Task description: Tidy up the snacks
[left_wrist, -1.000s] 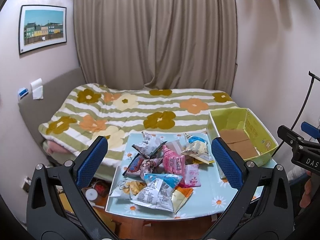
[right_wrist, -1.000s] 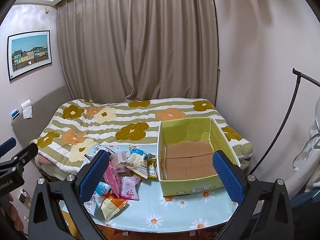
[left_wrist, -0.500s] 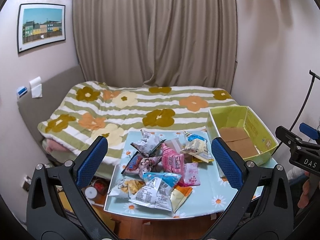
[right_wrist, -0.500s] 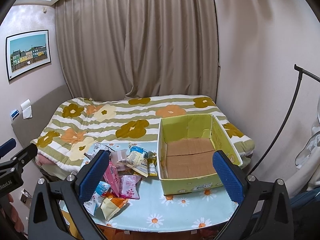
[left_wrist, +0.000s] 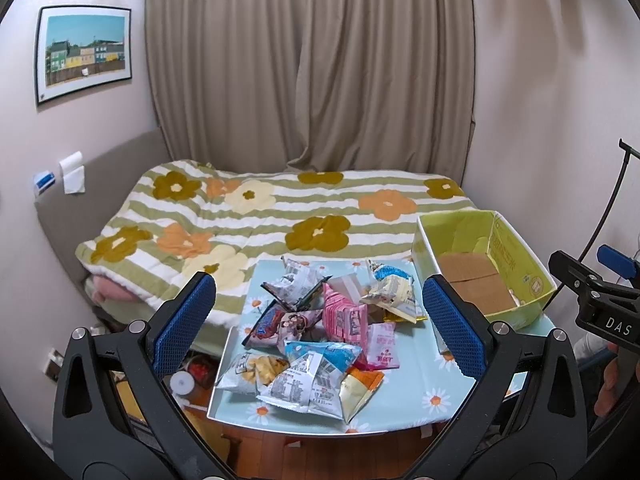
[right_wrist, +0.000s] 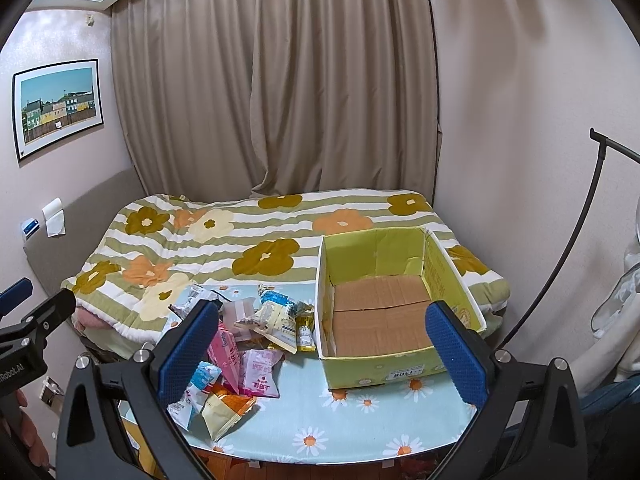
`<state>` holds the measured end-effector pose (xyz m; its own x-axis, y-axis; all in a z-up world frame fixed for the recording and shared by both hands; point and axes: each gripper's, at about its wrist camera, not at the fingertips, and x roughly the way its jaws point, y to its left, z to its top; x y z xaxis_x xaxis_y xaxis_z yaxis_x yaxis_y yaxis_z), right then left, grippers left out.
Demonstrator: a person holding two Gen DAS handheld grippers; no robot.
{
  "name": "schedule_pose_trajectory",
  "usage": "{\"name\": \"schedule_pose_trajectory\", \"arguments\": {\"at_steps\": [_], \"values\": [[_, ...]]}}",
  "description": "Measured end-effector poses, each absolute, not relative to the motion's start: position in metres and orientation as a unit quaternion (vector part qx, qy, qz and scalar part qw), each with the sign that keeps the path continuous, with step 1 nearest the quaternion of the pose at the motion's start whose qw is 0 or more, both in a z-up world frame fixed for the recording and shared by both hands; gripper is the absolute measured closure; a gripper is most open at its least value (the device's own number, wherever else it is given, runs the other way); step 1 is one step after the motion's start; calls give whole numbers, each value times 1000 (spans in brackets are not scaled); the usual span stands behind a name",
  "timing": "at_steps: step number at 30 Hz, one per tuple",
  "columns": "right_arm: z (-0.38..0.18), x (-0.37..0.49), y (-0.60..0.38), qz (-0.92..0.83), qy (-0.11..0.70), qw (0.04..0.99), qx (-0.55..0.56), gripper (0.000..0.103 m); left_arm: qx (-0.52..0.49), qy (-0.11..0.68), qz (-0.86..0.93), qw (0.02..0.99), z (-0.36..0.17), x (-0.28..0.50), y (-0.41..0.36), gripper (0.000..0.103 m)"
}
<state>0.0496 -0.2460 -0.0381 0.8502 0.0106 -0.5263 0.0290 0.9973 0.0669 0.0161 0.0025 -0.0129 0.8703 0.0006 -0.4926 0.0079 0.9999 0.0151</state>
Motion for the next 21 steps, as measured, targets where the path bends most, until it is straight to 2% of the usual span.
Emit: {"name": "schedule_pose_trajectory", "arguments": {"at_steps": [21], "values": [[-38, 46, -242, -4, 278, 960, 35, 0, 5, 265, 0, 964, -15, 9, 2, 0]]}}
